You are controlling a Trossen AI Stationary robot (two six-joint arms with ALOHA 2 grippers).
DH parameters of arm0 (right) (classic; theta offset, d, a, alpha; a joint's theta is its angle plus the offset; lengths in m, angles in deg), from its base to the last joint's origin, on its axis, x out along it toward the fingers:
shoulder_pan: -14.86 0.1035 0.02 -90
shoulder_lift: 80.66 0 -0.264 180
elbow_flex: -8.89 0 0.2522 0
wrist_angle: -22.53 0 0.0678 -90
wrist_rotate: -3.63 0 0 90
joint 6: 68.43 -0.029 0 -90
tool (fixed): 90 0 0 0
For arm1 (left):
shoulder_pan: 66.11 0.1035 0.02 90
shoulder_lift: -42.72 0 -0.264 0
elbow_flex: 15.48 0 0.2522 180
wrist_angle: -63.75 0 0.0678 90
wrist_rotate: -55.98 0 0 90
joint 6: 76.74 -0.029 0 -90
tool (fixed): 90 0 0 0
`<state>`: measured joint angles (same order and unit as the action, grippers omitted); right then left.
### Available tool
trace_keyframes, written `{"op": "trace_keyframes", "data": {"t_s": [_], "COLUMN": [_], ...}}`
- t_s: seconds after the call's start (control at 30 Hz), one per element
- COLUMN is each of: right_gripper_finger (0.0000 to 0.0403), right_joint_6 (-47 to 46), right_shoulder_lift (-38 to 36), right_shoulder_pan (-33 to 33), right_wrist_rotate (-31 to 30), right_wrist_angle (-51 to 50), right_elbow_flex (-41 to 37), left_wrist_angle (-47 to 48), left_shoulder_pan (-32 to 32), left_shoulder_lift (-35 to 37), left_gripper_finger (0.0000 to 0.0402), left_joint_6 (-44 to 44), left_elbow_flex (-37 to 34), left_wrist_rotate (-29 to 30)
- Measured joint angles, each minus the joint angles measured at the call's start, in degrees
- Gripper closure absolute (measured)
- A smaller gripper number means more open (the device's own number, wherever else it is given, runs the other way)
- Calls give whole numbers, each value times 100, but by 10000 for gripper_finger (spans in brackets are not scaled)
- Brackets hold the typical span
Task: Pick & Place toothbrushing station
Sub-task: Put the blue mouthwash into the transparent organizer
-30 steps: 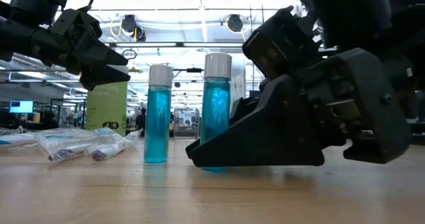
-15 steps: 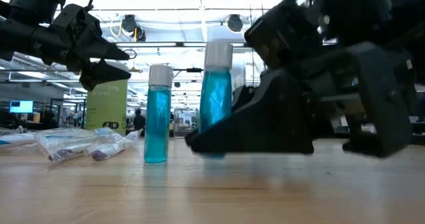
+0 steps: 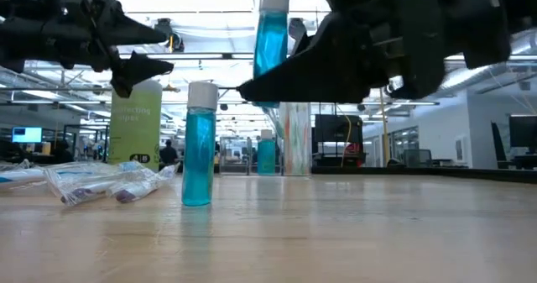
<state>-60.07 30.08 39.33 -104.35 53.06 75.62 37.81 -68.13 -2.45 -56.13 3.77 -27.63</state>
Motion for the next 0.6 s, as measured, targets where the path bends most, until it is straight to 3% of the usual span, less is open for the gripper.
{"op": "trace_keyframes", "data": {"t_s": [0.23,0.6], "right_gripper_finger": [277,277], "right_joint_6": [28,-20], "right_shoulder_lift": [-203,-195], "right_shoulder_pan": [-234,-720], "right_wrist_rotate": [206,302], "right_wrist_angle": [-58,-16], "right_elbow_flex": [0,-2], "left_wrist_angle": [-384,-399], "left_shoulder_pan": [-396,-791], "left_shoulder_lift": [-944,-2948], "left_gripper_finger": [121,121], "left_joint_6": [-721,-2357], "left_elbow_flex": [456,2165], "left_wrist_rotate": [-315,-357]}}
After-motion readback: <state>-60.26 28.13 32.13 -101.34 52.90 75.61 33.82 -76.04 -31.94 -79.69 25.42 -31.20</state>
